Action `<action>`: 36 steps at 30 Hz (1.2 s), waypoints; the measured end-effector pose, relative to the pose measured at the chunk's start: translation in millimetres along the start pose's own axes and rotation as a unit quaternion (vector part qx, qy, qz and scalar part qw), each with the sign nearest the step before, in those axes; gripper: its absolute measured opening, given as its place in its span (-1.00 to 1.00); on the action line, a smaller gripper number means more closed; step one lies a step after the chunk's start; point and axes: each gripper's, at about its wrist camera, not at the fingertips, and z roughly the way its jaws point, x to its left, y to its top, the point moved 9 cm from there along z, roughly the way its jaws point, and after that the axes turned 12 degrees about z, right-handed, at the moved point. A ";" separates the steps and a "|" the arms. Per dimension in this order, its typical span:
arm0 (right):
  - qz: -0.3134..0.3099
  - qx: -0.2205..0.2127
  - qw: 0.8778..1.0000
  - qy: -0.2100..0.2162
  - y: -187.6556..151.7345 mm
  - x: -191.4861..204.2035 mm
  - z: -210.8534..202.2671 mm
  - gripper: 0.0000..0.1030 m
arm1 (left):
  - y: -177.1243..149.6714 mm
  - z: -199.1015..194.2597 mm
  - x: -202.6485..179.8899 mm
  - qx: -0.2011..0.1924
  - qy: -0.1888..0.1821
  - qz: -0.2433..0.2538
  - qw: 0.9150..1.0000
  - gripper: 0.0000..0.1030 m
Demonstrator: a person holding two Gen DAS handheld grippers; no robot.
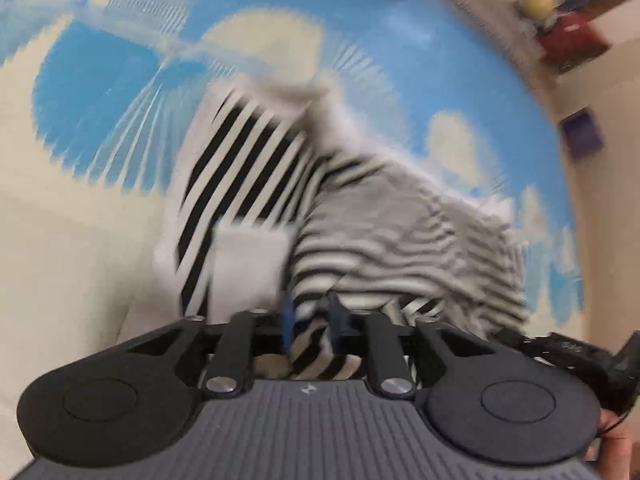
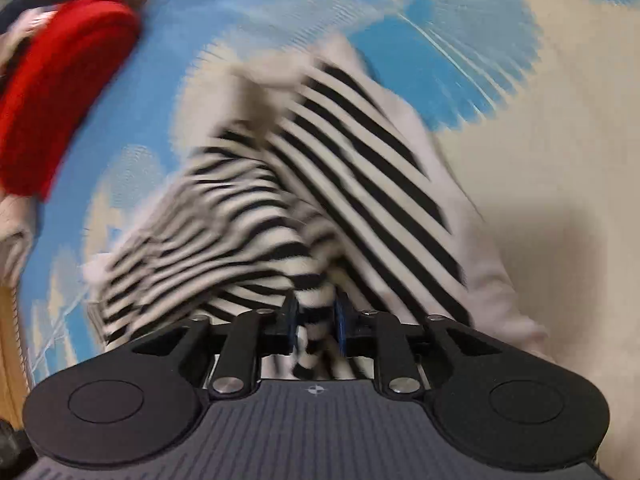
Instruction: Fold small clothes
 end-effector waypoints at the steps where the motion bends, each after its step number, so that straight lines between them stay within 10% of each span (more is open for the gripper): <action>1: -0.015 -0.010 1.000 -0.003 0.8 3.8 -1.7 -0.29 | 2.4 -3.4 -2.8 -0.011 0.000 0.007 1.000 -0.11; 4: -0.017 0.001 1.000 -0.013 -1.0 2.2 8.9 -0.33 | -4.5 6.0 0.8 0.009 0.014 0.003 1.000 -0.27; 6: -0.006 0.012 1.000 -0.027 -4.3 -3.3 17.6 -0.93 | -14.6 20.4 6.7 0.037 0.013 -0.007 0.999 -0.96; 12: -0.032 -0.009 0.999 -0.037 -1.2 0.7 3.3 -0.92 | -6.5 11.2 5.7 0.004 0.041 0.048 0.998 -0.94; 15: -0.018 0.004 0.997 -0.070 -0.3 -13.7 10.6 -0.25 | -28.2 34.1 23.5 0.072 0.048 0.013 0.996 -0.47; 22: -0.062 -0.133 0.989 -0.005 17.8 25.6 -44.6 -0.13 | 7.9 -16.4 -17.4 -0.075 0.022 0.109 0.991 -0.44; 26: -0.063 -0.092 0.993 0.033 5.6 33.4 -36.7 -0.14 | -5.6 0.2 -35.4 -0.049 -0.009 0.131 0.990 -0.45; 31: -0.009 0.005 0.996 -0.083 -10.1 -24.8 14.6 -0.12 | -36.3 46.2 -9.4 0.055 0.073 0.139 0.986 -0.78; 36: -0.017 -0.035 0.999 -0.023 -0.4 -4.7 -12.1 -0.12 | -15.7 15.6 -26.9 -0.014 0.024 0.148 0.989 -0.74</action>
